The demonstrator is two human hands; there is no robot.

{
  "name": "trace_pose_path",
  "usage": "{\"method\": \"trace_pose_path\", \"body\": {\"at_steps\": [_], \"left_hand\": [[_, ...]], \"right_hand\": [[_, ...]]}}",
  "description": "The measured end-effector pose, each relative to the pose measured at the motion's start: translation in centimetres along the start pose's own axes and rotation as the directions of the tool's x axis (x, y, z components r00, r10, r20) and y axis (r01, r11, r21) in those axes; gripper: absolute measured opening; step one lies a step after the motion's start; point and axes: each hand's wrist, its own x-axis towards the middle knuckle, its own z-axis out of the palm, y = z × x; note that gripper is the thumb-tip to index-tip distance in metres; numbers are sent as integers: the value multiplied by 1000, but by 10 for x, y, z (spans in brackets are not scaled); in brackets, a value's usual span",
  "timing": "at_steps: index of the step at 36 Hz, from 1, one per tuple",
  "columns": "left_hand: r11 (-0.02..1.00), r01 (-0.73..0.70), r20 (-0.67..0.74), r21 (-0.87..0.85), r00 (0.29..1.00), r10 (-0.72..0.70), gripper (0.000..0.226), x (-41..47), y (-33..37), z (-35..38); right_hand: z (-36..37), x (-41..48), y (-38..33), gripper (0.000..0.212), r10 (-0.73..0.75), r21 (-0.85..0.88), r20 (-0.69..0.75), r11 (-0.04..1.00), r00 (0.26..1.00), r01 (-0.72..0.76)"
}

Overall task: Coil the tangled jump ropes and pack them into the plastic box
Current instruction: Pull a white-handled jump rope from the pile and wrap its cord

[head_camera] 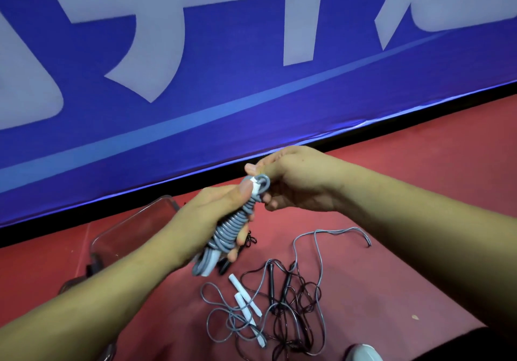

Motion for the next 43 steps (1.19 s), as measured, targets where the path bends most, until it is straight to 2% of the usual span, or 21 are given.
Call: {"method": "trace_pose_path", "body": {"at_steps": [3, 4, 6, 8, 10, 13, 16, 18, 20, 23, 26, 31, 34, 38, 43], "left_hand": [[993, 39, 49, -113, 998, -33, 69, 1, -2, -1], [988, 51, 63, -145, 997, -42, 71, 1, -3, -2], [980, 72, 79, -185, 995, -58, 71, 3, -3, -2], [974, 90, 69, -206, 995, -77, 69, 4, -2, -2], [968, 101, 42, -228, 995, -94, 60, 6, -1, -1], [955, 102, 42, -279, 995, -94, 57, 8, -1, 1], [943, 111, 68, -314, 993, -94, 62, 10, -1, 3], [933, 125, 59, -336, 992, -112, 57, 10, 0, 4], [927, 126, 42, -354, 992, -119, 55, 11, 0, 5], [926, 115, 5, -359, 993, -121, 57, 13, -2, 2], [932, 99, -25, -349, 993, -115, 57, 13, -4, 0], [933, 79, -71, -352, 991, -110, 48, 14, -2, 2], [931, 107, -54, -349, 990, -134, 50, 13, -6, 3], [931, 152, -59, -332, 982, -181, 52, 15, -13, 4], [938, 235, -41, -255, 967, -253, 54, 16, -15, 4]], "right_hand": [[0, -1, 2, 12, -25, 48, 18, 999, 1000, 25], [1, -2, 2, 12, -53, 27, 4, 998, 999, 53], [-1, -4, 0, 22, -136, -128, -45, 983, 990, 129], [-4, -5, -1, 30, -249, -329, -95, 922, 964, 206], [-9, -4, -1, 28, -343, -451, -123, 855, 931, 256], [-13, -3, 1, 12, -427, -498, -115, 806, 897, 320], [-14, -2, 4, 12, -455, -465, -127, 812, 881, 353], [-15, -1, 4, 11, -435, -427, -186, 844, 881, 326], [-18, -3, 2, 24, -352, -386, -219, 888, 910, 251], [-16, -7, 0, 32, -239, -387, -68, 901, 969, 195], [-9, -8, 3, 25, -232, -458, 6, 864, 973, 209], [-2, -4, 7, 18, -273, -397, -77, 891, 959, 222], [-1, -2, 4, 16, -272, -427, -106, 881, 956, 204], [-7, -7, -6, 22, -214, -576, -91, 808, 972, 124], [-9, -10, -12, 25, -153, -554, -97, 829, 983, 75]]}}
